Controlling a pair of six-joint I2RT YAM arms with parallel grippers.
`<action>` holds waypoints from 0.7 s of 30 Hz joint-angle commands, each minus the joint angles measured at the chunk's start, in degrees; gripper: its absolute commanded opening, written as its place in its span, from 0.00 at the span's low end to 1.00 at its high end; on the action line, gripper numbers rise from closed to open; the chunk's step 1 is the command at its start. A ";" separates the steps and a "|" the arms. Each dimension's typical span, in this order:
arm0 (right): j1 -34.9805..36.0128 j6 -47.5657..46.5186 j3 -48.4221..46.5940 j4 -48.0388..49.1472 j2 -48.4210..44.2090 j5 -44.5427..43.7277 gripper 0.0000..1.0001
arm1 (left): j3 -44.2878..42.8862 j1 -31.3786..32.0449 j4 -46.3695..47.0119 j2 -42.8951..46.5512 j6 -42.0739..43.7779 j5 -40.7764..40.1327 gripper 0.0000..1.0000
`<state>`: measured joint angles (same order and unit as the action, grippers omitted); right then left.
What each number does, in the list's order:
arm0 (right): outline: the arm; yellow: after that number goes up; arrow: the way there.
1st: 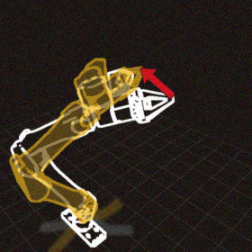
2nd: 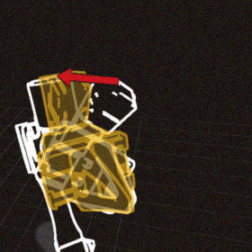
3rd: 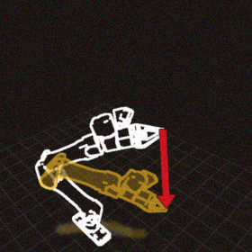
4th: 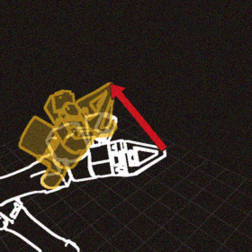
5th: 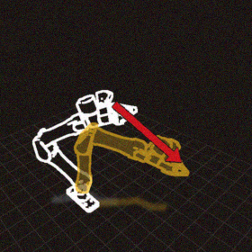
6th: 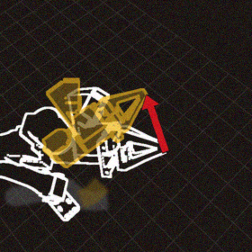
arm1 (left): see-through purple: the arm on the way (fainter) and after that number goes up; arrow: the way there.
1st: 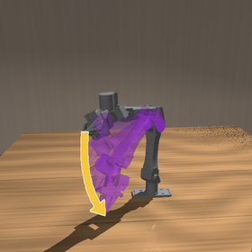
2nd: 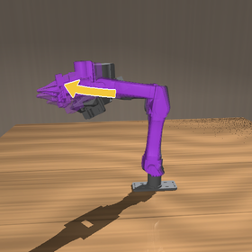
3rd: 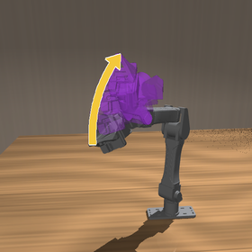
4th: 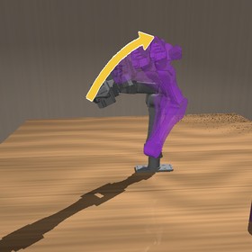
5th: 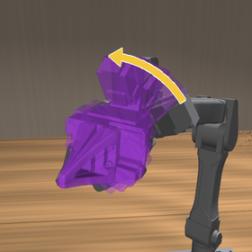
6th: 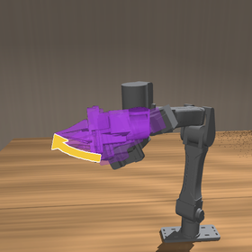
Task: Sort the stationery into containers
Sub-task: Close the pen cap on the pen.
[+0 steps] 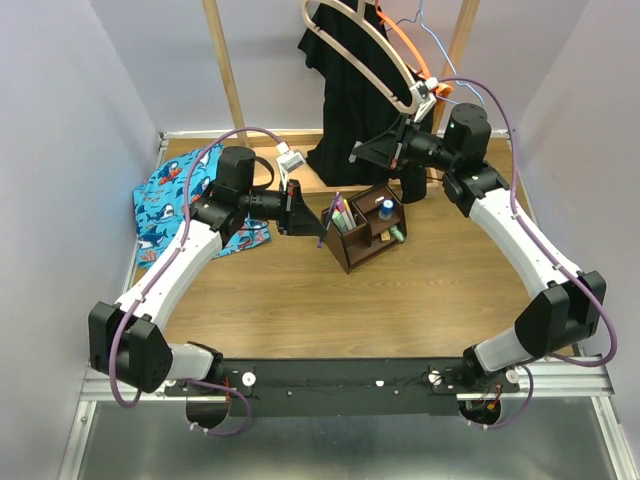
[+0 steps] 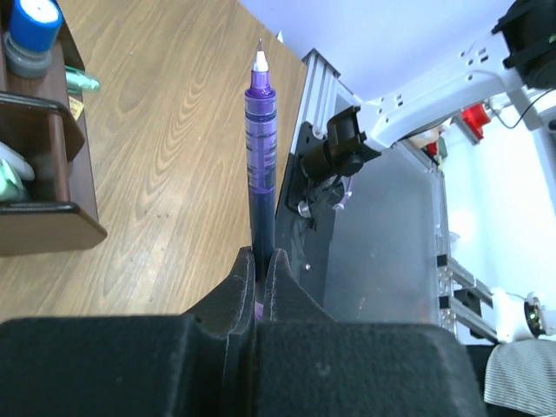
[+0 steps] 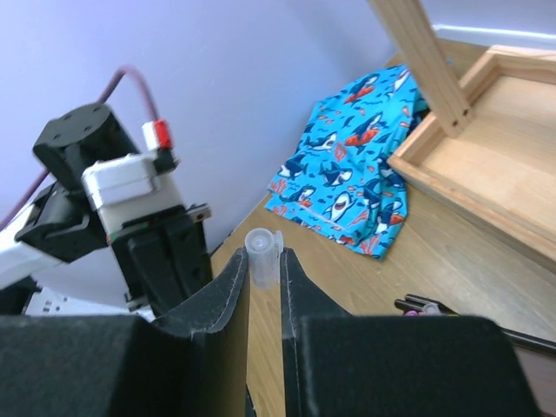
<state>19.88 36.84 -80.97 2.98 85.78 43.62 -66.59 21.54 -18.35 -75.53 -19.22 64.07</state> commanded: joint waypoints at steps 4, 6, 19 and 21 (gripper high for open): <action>3.49 -4.67 1.08 0.01 -2.46 5.78 0.01 | 0.58 -0.62 9.91 -1.64 -8.46 3.51 0.00; 4.11 -5.72 1.08 -1.13 -2.98 5.52 0.01 | 0.58 -0.62 10.61 -1.64 -8.99 3.52 0.00; 5.70 -9.15 2.66 -5.44 -5.18 3.85 0.01 | 2.16 -2.38 11.41 0.11 -9.87 2.37 0.00; 5.78 -9.07 3.18 -5.62 -5.36 3.67 0.00 | 2.25 -2.64 11.67 0.29 -9.87 2.20 0.00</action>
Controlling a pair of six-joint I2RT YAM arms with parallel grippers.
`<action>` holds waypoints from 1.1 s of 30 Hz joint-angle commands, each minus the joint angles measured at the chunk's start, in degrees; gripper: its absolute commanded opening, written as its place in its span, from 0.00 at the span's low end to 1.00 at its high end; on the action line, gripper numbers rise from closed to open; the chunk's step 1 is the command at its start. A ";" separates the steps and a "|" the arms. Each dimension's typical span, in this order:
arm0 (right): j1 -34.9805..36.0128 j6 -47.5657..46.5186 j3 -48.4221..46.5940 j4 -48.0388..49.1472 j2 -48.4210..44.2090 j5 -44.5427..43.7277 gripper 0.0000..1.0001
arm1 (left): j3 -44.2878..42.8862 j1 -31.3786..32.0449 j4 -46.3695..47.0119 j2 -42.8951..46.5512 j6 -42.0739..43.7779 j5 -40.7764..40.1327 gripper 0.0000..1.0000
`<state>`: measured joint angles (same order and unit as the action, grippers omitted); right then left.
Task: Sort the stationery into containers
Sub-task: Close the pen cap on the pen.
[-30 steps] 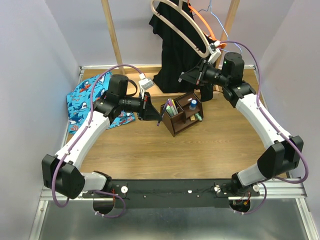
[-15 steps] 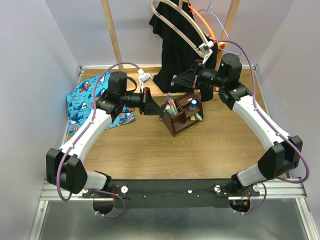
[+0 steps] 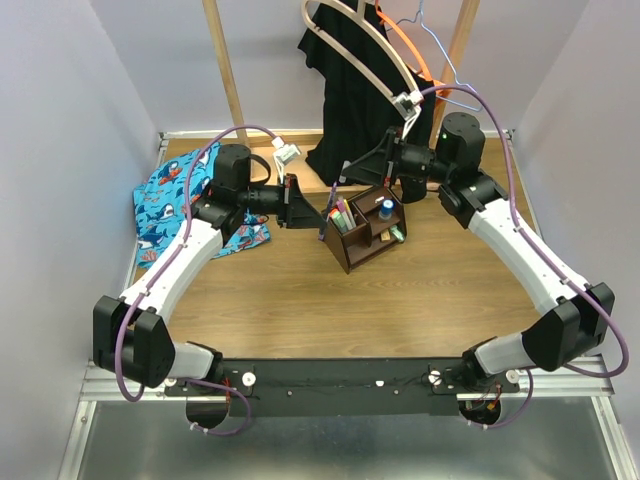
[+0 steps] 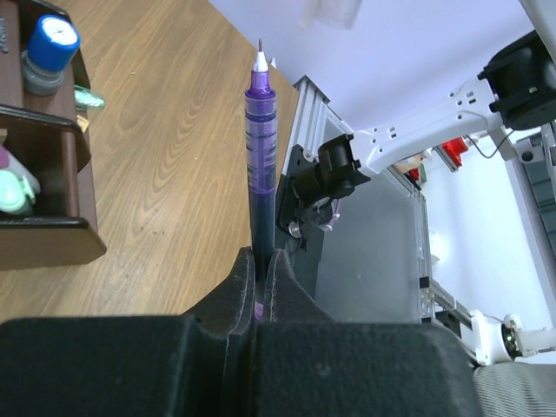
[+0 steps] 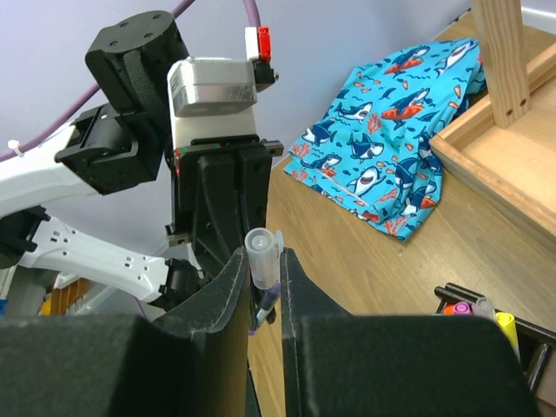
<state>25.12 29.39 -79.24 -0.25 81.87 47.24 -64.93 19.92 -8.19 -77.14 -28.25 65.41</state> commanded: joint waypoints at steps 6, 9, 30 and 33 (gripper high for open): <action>0.80 -1.00 2.25 -1.42 -1.27 -1.80 0.01 | 1.29 -1.55 1.33 2.88 -0.84 0.86 0.00; 0.89 -0.21 2.34 -0.63 -0.75 -2.60 0.00 | 1.73 -1.55 1.33 3.23 -1.02 0.69 0.00; 3.00 0.76 -0.83 2.54 2.33 -4.35 0.00 | 2.70 -0.85 4.93 3.23 -4.09 0.77 0.00; 3.00 0.15 -1.27 2.28 2.33 -5.41 0.00 | 3.05 -0.85 4.85 3.40 -4.09 0.77 0.00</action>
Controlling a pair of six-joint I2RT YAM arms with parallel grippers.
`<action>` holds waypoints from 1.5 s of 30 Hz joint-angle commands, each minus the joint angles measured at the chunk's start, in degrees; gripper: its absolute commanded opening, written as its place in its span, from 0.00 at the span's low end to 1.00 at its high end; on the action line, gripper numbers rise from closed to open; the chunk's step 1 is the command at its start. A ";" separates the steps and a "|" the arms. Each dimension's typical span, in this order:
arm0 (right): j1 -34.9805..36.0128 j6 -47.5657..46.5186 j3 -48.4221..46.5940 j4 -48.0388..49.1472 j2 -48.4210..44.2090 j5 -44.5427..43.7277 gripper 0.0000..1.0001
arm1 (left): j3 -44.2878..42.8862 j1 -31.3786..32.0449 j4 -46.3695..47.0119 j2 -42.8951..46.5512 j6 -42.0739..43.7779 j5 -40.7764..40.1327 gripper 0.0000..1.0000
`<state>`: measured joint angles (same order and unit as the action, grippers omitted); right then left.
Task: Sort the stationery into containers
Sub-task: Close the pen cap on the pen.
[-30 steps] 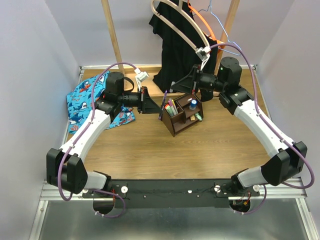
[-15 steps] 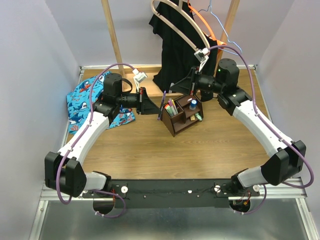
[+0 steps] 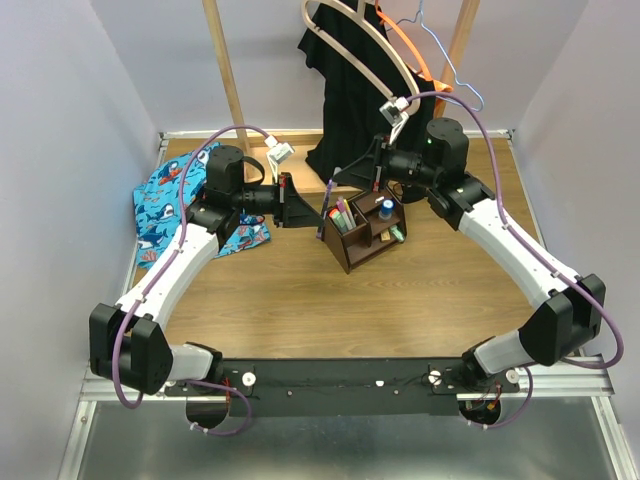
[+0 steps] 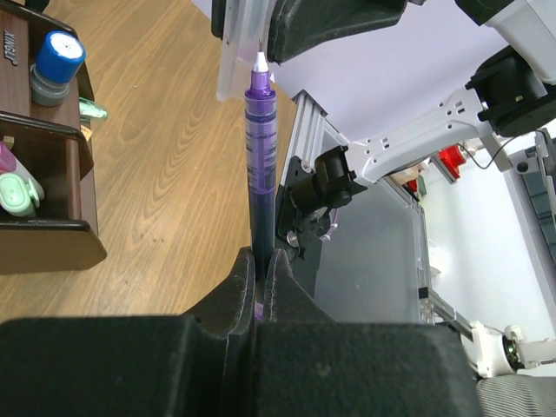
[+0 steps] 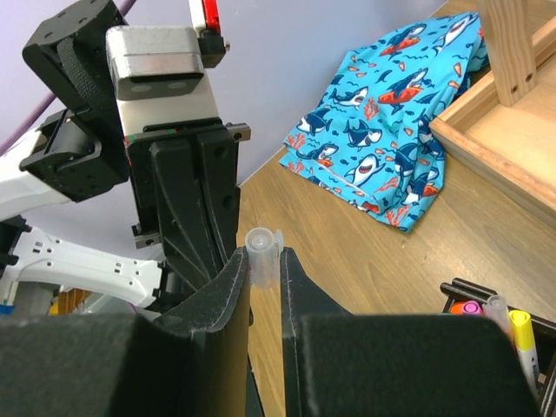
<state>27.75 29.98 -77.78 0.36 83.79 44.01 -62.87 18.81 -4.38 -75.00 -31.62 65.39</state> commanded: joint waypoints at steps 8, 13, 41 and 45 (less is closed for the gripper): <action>0.38 -2.03 -4.22 0.69 -0.12 -4.63 0.00 | 1.44 0.26 0.34 1.70 -0.29 0.53 0.00; 0.38 -1.94 -4.14 0.96 0.23 -4.02 0.00 | 1.09 0.26 0.69 1.61 -0.46 0.44 0.00; 1.87 -0.44 -4.04 1.75 2.26 -2.52 0.01 | 0.12 0.44 4.12 -0.76 -2.84 -0.17 0.00; 1.87 -2.11 -5.36 1.14 1.73 -2.96 0.00 | 0.29 0.70 2.98 -0.32 -1.79 -0.26 0.00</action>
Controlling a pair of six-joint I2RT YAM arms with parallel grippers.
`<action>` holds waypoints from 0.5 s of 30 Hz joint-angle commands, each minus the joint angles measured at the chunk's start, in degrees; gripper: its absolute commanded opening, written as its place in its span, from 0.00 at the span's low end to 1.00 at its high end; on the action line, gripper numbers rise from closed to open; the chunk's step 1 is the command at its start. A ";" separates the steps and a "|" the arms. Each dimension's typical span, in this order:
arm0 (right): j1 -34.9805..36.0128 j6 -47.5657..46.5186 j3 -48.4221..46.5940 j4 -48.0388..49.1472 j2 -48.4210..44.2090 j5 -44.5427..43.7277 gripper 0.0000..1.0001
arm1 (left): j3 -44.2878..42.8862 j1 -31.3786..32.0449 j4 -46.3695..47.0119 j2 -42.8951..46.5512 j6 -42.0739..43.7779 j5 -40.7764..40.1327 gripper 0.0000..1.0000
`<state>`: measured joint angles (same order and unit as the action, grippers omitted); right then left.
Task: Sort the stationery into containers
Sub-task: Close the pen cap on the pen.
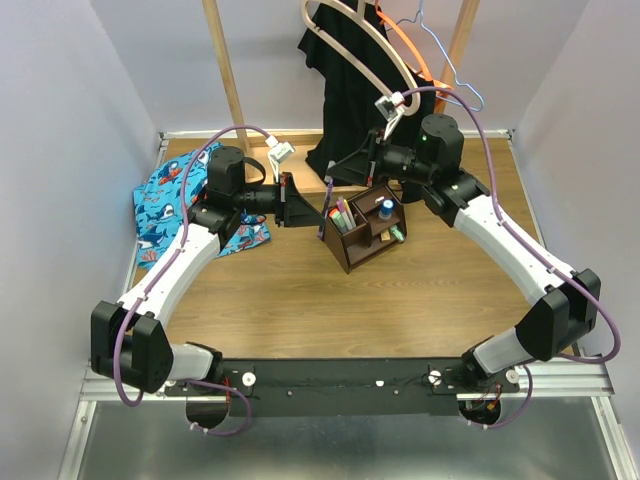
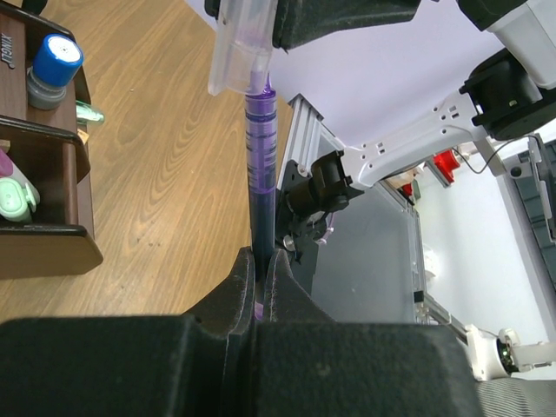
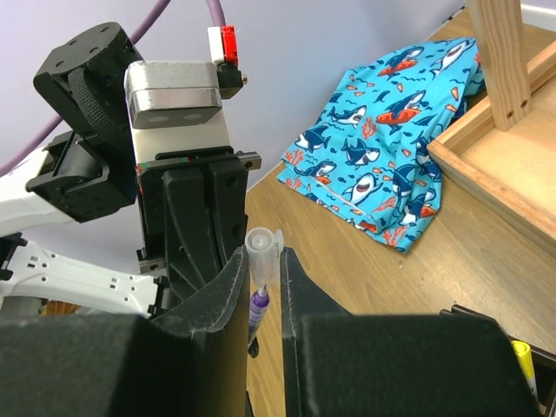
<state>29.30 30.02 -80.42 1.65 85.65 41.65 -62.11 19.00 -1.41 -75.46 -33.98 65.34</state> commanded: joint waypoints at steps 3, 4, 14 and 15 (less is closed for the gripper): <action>0.32 -3.56 -3.86 -1.30 -0.22 -1.48 0.01 | -0.38 0.51 -0.79 0.49 1.19 -0.13 0.00; 0.23 -4.44 -4.04 -1.47 -0.39 -1.66 0.01 | -0.38 0.51 -0.79 0.58 1.19 -0.21 0.00; -0.38 -6.38 -3.17 -4.99 -1.88 -2.45 0.00 | 0.14 0.51 -2.28 1.46 2.34 -0.74 0.00; -0.30 -6.38 -2.90 -5.08 -2.15 -2.62 0.01 | 0.14 0.51 -2.28 1.63 2.42 -0.83 0.00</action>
<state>29.19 25.43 -82.98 -1.15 85.60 40.21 -62.11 19.25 -2.87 -75.44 -32.62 65.21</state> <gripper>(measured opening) 0.227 0.023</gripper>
